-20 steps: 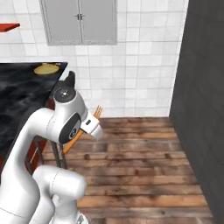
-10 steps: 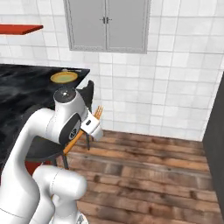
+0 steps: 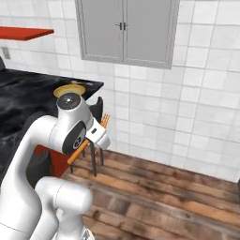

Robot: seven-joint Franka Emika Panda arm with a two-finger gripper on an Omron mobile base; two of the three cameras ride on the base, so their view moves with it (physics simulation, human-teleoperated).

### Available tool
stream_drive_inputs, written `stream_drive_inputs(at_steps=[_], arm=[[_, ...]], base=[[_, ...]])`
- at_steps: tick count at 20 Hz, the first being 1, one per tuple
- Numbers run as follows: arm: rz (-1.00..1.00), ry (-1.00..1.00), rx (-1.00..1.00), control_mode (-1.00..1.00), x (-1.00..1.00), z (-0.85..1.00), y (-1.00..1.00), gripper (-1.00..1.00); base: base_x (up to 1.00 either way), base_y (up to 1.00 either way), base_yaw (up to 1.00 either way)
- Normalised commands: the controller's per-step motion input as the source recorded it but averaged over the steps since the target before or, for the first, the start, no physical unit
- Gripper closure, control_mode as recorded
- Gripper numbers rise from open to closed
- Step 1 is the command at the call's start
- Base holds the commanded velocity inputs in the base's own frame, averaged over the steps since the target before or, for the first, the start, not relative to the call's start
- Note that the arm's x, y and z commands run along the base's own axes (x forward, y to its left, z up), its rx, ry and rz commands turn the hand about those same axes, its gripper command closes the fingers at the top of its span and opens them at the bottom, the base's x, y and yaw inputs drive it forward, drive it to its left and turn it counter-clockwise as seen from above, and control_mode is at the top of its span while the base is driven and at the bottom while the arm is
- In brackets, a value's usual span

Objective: Take the fork and place it on the left side of the plate. Then take the spoon and place it on the right side of the plate. Make sure they're directly next to the plate.

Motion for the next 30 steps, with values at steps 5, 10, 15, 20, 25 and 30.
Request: stream_drive_inputs(at_steps=[5, 10, 15, 20, 25, 30], arm=[[0.00, 0.00, 0.00, 1.00, 0.00, 0.00, 0.00, 1.00], [0.00, 0.00, 0.00, 1.00, 0.00, 0.00, 0.00, 1.00], [0.00, 0.00, 0.00, 1.00, 0.00, 0.00, 0.00, 1.00], [0.00, 0.00, 0.00, 1.00, 0.00, 0.00, 0.00, 1.00], [0.00, 0.00, 0.00, 1.00, 0.00, 0.00, 0.00, 1.00], [0.00, 0.00, 0.00, 1.00, 0.00, 0.00, 0.00, 1.00]], base=[[0.75, -0.56, 0.34], [0.83, -0.39, 0.42], [0.85, -0.26, 0.46], [0.82, -0.14, 0.51], [0.74, -0.08, 0.53], [0.68, -0.06, 0.54]])
